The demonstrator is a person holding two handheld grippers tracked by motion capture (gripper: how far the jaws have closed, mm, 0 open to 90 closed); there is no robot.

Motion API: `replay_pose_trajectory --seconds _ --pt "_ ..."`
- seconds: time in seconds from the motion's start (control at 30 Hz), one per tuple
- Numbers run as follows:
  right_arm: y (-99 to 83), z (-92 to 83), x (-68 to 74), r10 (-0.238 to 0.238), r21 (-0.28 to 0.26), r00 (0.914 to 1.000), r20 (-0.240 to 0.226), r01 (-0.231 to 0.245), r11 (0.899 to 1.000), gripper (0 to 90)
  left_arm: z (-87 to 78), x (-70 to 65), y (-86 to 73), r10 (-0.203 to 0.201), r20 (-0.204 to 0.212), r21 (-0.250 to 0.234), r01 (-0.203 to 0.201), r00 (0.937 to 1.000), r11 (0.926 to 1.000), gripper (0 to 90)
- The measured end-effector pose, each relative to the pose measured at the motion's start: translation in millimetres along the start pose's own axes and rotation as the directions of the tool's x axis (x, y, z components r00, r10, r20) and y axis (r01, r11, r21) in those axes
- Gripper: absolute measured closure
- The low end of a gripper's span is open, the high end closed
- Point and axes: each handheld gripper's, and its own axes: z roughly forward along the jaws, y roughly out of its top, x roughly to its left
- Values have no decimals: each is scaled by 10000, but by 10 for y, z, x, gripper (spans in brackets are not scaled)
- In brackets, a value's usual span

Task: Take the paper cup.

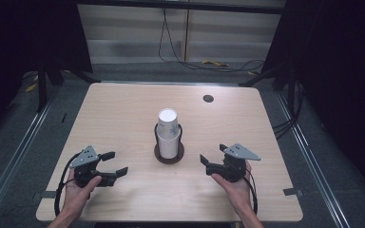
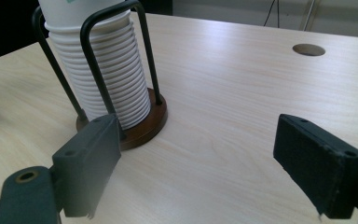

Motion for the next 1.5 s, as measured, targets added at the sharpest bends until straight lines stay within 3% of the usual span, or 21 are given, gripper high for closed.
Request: replay_pose_trajectory --seconds 0.17,0.33,0.7,0.93,1.17,1.3,1.4,1.5 --pt "-5 12 -1 307 97 9992 -247 -305 9995 173 52 -9 16 122 28 115 -122 9999 9999 172" --pt "18 25 7 306 76 9973 -662 -301 9995 187 104 -9 18 190 114 239 -192 9998 9995 171" --pt "84 35 134 -177 221 9854 -1691 218 9995 207 93 -61 24 372 250 253 -379 9990 9990 169" --pt "114 5 197 -248 439 9797 -1989 342 9985 209 71 -111 22 458 331 160 -463 9984 9988 163" --pt "263 -13 259 -442 382 9688 -2438 551 9977 251 67 -154 0 587 445 161 -595 9973 9981 161" --pt "355 2 272 -541 243 9648 -2575 624 9978 242 84 -217 2 943 110 178 -945 9955 9954 159" --pt "422 41 269 -516 236 9627 -2654 600 9979 239 127 -214 -9 693 433 380 -710 9967 9968 158" --pt "479 85 271 -596 150 9593 -2760 663 9977 239 146 -212 -14 659 445 484 -680 9968 9965 158"
